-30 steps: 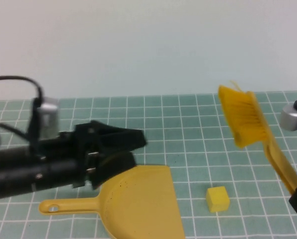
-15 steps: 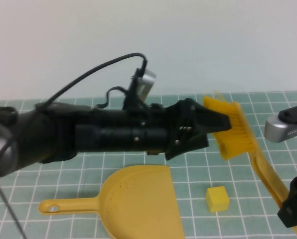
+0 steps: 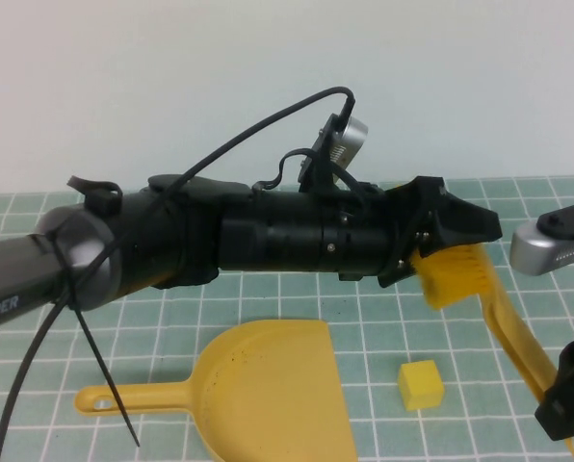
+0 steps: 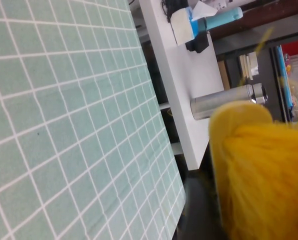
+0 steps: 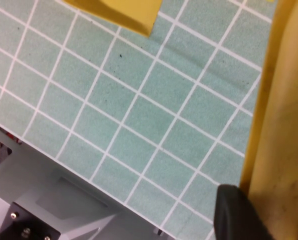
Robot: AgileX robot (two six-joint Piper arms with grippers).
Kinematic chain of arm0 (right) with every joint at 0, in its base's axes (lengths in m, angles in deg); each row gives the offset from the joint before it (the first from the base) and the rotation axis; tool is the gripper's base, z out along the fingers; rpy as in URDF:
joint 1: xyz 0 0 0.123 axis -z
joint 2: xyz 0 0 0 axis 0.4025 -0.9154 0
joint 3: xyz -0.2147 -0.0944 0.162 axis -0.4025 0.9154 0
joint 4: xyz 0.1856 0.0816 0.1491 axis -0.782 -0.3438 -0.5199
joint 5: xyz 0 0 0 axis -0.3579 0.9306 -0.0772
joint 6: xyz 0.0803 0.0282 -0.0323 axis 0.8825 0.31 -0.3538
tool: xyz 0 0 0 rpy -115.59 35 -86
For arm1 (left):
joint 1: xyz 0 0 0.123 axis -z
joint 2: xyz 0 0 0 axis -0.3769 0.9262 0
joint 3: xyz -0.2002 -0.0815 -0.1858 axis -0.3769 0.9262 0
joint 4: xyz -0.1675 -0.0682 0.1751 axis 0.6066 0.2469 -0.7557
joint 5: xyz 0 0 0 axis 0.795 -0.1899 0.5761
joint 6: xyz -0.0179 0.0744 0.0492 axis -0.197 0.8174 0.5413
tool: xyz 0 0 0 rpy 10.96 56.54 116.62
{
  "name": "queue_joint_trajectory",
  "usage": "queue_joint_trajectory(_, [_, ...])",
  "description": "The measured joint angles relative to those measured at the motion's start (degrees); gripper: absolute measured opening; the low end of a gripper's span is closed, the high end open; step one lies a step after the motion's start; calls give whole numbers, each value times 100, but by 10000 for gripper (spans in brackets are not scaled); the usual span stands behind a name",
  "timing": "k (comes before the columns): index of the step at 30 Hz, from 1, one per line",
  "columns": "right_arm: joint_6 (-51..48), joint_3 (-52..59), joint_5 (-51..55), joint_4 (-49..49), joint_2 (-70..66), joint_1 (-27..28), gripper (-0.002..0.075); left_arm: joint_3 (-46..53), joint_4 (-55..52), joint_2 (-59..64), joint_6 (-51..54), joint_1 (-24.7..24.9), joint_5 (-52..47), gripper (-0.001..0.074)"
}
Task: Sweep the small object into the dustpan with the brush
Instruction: Hand over the broom
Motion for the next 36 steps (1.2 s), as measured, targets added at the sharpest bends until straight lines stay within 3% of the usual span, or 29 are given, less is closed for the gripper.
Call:
queue_joint_trajectory(5, [13, 0, 0, -83, 0, 0, 188, -33, -11, 13, -41, 0, 34, 229])
queue_joint_trajectory(9, [-28, 0, -69, -181, 0, 0, 188, -33, 136, 13, -171, 0, -27, 165])
queue_joint_trajectory(18, [-39, 0, -43, -284, 0, 0, 216, -33, 148, 13, -180, 0, -148, 162])
queue_joint_trajectory(23, [-365, 0, -3, -557, 0, 0, 405, -43, -20, 17, 99, 12, -246, 157])
queue_joint_trajectory(26, [-538, -9, -3, -586, 0, 0, 463, -43, -20, 17, 146, 2, -234, 157])
queue_joint_trajectory(33, [-810, -221, -3, -219, 170, 0, 479, -43, -20, 17, 313, -39, -296, 157])
queue_joint_trajectory(36, [-745, -313, -98, -198, 434, 174, 480, -43, -20, 17, 321, -270, -546, 157])
